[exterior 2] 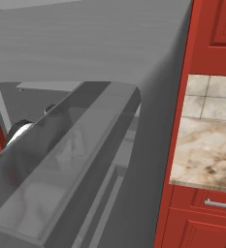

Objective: Place two dumplings into each of the tupperware containers and then place the containers in the fridge.

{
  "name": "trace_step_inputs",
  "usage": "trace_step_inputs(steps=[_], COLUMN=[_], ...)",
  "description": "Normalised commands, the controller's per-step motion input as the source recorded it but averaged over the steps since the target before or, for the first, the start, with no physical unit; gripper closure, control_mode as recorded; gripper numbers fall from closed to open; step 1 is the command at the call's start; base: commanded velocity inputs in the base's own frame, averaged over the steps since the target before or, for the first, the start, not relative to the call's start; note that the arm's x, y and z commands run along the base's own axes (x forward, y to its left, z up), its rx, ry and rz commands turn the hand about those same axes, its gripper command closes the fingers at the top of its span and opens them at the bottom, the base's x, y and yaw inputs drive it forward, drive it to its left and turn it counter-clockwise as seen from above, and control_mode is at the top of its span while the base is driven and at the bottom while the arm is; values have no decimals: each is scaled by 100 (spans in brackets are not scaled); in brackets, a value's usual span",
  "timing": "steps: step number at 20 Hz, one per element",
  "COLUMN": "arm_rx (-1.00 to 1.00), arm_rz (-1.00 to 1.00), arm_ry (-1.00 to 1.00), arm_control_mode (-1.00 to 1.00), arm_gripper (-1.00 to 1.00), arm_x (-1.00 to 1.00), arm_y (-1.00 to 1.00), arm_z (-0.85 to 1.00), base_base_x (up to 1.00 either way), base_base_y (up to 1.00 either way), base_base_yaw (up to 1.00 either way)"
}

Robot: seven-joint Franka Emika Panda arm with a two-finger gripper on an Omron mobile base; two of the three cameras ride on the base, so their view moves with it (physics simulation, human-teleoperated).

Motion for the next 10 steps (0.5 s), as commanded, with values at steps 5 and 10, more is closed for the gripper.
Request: trace_step_inputs(steps=[5,10], arm_rx=[4,2], arm_rz=[1,-2], arm_ry=[0,0], arm_control_mode=[-100,-100], arm_gripper=[100,100], arm_x=[40,36], arm_y=[23,2], arm_z=[-65,-13], base_base_x=[0,0], base_base_y=[0,0], base_base_yaw=[0,0])
